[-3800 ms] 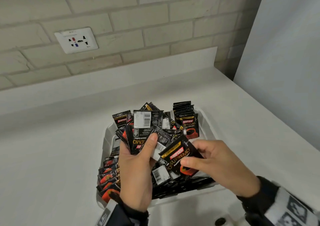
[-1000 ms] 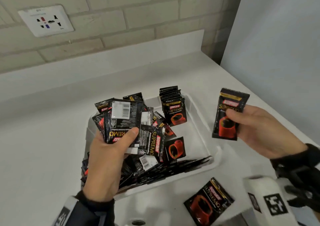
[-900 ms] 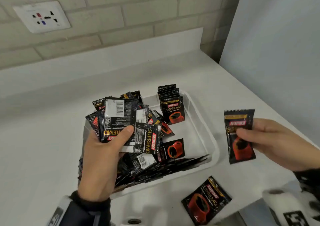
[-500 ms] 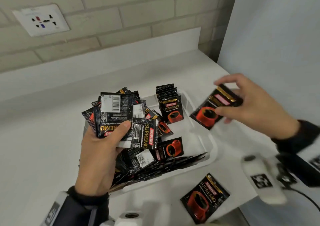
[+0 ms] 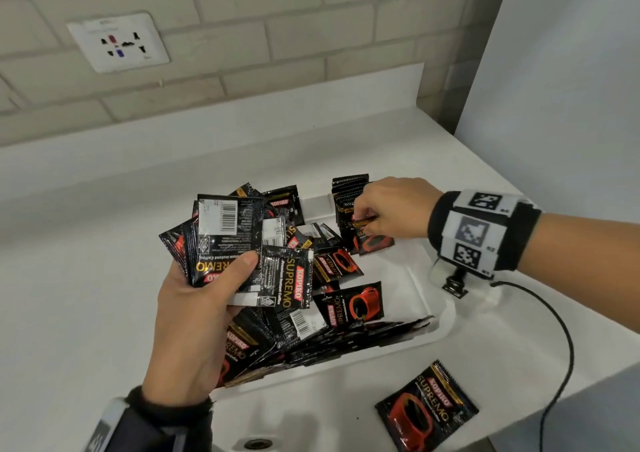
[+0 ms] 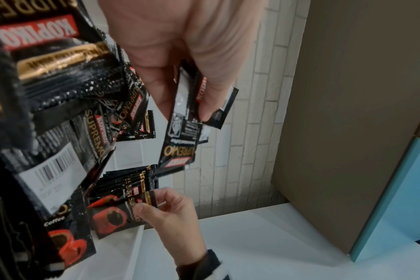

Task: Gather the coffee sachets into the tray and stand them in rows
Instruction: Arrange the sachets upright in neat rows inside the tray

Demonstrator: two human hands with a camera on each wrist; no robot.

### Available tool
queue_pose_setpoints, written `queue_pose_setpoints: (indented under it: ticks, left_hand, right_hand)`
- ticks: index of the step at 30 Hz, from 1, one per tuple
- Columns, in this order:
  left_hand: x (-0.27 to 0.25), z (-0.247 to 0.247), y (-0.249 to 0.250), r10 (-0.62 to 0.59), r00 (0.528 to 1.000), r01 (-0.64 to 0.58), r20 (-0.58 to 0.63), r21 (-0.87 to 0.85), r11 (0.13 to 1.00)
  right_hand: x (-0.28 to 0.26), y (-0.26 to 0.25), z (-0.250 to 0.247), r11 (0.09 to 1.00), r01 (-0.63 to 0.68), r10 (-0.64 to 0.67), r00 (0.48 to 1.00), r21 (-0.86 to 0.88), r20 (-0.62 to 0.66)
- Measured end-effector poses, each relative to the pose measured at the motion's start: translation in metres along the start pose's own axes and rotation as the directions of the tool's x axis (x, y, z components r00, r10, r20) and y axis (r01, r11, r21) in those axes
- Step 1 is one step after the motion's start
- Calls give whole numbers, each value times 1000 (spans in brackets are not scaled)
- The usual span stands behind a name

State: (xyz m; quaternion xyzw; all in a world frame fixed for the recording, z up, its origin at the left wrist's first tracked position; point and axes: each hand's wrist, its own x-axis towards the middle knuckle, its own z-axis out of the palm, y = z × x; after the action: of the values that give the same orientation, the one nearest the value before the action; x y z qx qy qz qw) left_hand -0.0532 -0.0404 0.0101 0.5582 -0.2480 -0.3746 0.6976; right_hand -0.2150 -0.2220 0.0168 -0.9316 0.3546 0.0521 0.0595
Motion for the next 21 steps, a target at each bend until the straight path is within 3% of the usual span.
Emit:
queue_pose_setpoints:
  ticks: [12,16,18,19,21]
  left_hand:
    - [1,6,-2,-17,1000,17,23,-12,1000]
    - [1,4,-3,-24,999,24,27,-7,1000]
    - [1,3,-2,-17,1000,17,26,-10,1000]
    - [1,2,-2,-12,1000,12,22,-11,1000]
    - [2,0,-2,-9,1000,9,13,-8,1000]
  right_hand:
    - [4,10,-5,999,-35,37,996,26,-81]
    - [-13,15,-22,982,-62,95,978,176,-187]
    - [-35,15,-36,950,18,51,975,310,-215]
    - [-51,13,-41,925,68,1,983,374,-183]
    - [-85,3,-44,861,111,-141,990,496,22]
